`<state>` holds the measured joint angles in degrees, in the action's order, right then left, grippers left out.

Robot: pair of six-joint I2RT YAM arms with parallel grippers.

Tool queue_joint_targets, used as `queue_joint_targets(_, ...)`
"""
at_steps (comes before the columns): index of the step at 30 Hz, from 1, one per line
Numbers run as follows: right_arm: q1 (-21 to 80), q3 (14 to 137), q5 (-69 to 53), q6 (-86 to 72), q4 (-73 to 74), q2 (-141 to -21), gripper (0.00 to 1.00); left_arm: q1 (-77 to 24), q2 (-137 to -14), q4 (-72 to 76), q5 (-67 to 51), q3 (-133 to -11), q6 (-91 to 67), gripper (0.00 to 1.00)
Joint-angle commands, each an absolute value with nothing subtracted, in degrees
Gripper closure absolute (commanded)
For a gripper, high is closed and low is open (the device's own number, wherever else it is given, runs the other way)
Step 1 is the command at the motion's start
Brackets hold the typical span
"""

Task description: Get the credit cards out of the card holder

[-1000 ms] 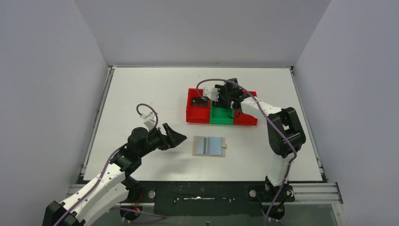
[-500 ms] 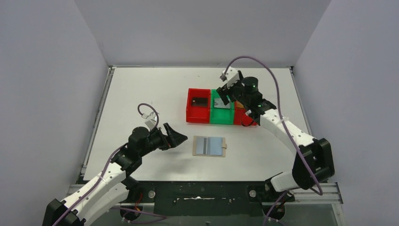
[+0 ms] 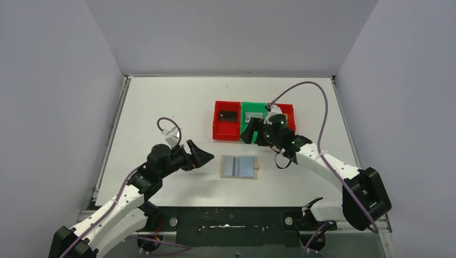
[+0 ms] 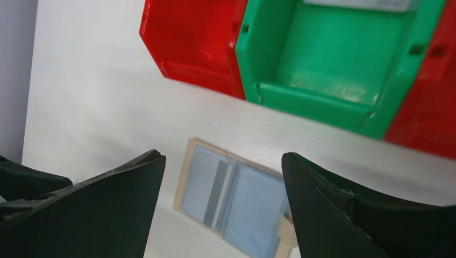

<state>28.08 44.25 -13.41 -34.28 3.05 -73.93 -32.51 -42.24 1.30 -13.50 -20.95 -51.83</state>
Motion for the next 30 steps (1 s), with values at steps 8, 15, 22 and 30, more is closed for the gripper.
queue_joint_targets(8, 44.2, 42.3, 3.1, -53.1, 5.5, -77.4, 0.39, -32.2, -47.4, -0.5, -12.2, -25.4, -50.6, 0.28)
queue_joint_targets(15, 52.1, 51.2, 14.3, -53.8, 17.3, -86.9, 0.38, -32.2, -46.5, -2.2, -8.9, -25.6, -52.0, 0.3)
queue_joint_targets(22, 56.8, 60.1, 19.9, -52.1, 24.3, -94.2, 0.35, -32.3, -34.7, -8.5, 1.4, -24.3, -54.5, 0.31)
queue_joint_targets(30, 59.1, 65.5, 22.2, -52.7, 29.6, -101.4, 0.34, -32.2, -27.5, -14.5, 7.3, -24.4, -55.3, 0.31)
